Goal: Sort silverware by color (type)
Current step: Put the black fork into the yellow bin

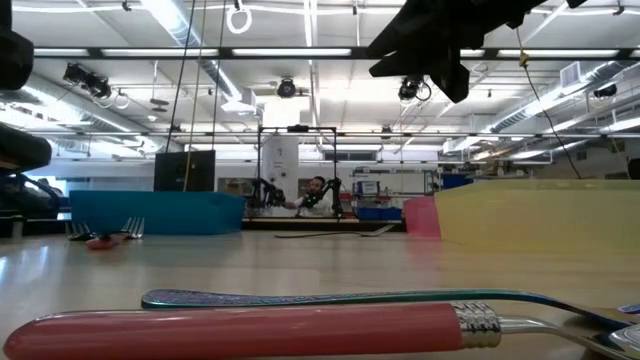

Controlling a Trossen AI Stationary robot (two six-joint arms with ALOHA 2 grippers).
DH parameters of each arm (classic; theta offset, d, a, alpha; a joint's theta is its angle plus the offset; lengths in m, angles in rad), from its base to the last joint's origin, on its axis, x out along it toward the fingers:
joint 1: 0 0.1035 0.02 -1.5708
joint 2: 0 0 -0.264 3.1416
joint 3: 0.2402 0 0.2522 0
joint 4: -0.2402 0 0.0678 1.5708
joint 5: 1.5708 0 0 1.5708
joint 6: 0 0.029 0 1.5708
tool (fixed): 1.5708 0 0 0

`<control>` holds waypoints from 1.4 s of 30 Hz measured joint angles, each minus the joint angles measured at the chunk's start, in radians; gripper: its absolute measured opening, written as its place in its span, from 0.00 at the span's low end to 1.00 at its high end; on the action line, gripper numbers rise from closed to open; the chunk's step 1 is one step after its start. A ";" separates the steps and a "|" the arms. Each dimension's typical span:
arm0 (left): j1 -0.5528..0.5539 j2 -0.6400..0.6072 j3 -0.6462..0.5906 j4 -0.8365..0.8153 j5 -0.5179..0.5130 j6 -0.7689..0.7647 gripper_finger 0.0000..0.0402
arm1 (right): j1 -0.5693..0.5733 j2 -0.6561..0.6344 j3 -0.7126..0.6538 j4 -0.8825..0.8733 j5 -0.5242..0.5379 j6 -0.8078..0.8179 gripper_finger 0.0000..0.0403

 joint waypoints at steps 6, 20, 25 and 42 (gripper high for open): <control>0.002 0.009 0.000 -0.003 -0.017 -0.001 0.20 | 0.000 0.000 0.000 0.005 0.000 -0.011 0.27; 0.046 -0.024 -0.006 0.006 -0.071 0.135 0.01 | 0.000 0.000 0.000 0.065 0.000 -0.033 0.27; 0.097 -0.078 -0.009 0.012 -0.233 0.216 0.01 | 0.000 -0.005 0.000 0.165 -0.005 -0.120 0.27; 0.479 -0.116 -0.006 0.477 -0.498 0.567 0.01 | -0.001 -0.094 0.000 0.080 -0.035 -0.460 0.27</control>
